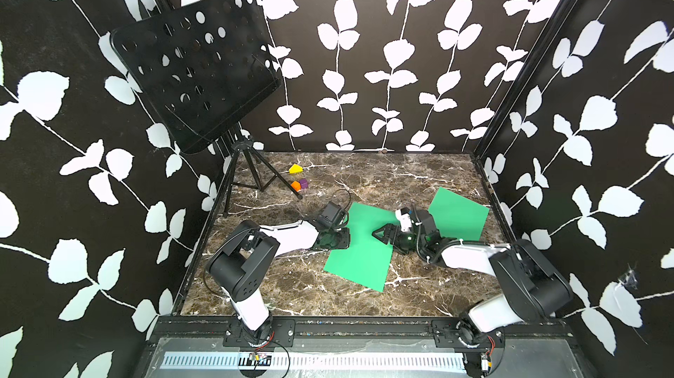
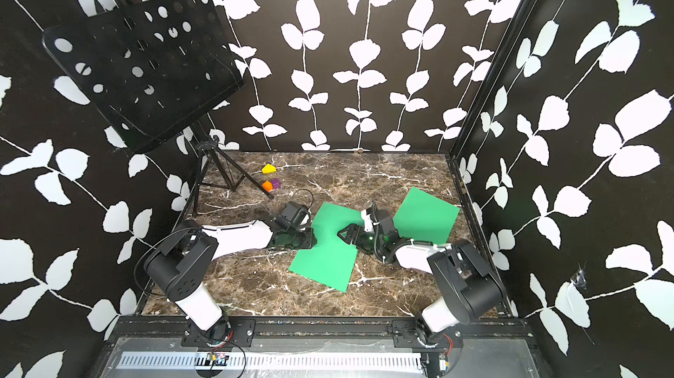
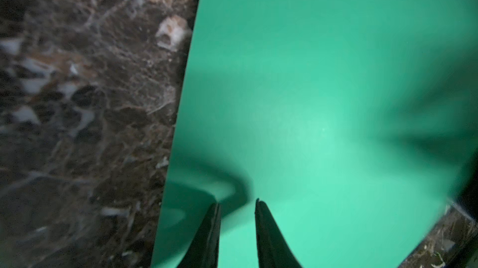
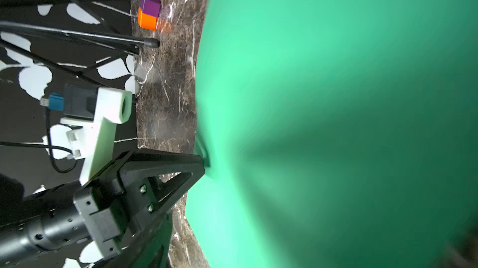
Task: Fold the rectangular paper in half along the long edge
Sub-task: Fold the paper at the center of the board.
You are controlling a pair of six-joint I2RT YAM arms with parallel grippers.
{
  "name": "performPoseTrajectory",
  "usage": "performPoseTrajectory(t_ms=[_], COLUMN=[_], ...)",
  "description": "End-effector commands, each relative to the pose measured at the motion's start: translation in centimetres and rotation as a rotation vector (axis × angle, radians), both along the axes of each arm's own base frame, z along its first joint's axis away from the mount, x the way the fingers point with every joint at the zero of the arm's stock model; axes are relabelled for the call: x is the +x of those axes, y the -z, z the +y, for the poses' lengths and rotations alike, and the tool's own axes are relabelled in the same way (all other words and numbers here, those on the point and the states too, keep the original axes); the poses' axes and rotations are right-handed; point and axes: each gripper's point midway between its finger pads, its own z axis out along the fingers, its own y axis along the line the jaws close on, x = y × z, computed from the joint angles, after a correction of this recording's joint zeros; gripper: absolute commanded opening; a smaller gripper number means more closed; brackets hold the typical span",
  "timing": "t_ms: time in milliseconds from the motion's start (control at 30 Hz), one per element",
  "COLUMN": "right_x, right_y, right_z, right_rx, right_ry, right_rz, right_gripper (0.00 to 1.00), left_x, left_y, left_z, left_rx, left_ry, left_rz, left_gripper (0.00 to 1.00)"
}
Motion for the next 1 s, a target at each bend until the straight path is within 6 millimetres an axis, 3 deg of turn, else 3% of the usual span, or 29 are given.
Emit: performPoseTrajectory(t_ms=[0,300,567,900,967], right_x=[1.1,0.8,-1.0,-1.3,-1.4], right_y=[-1.5,-1.2,0.4,2.3,2.6], right_z=[-0.4,-0.2,-0.4,-1.1,-1.2], right_rx=[0.03,0.037,-0.012,-0.121,-0.138], right_ry=[0.08,0.079,0.072,0.052,0.045], right_rz=[-0.05,-0.038,-0.007,0.012,0.016], right_gripper=[0.81,0.58,0.55,0.02,0.0], left_x=[-3.7,-3.7,-3.5,-3.4,-3.3], left_y=[5.5,5.5,5.4,4.9,4.6], left_z=[4.7,4.7,4.6,4.2,4.0], left_rx=[0.221,0.22,0.213,0.194,0.184], left_ry=[-0.029,-0.031,-0.035,-0.027,-0.027], left_rz=[0.158,0.155,0.15,0.147,0.144], left_gripper=[0.28,0.28,0.29,0.34,0.37])
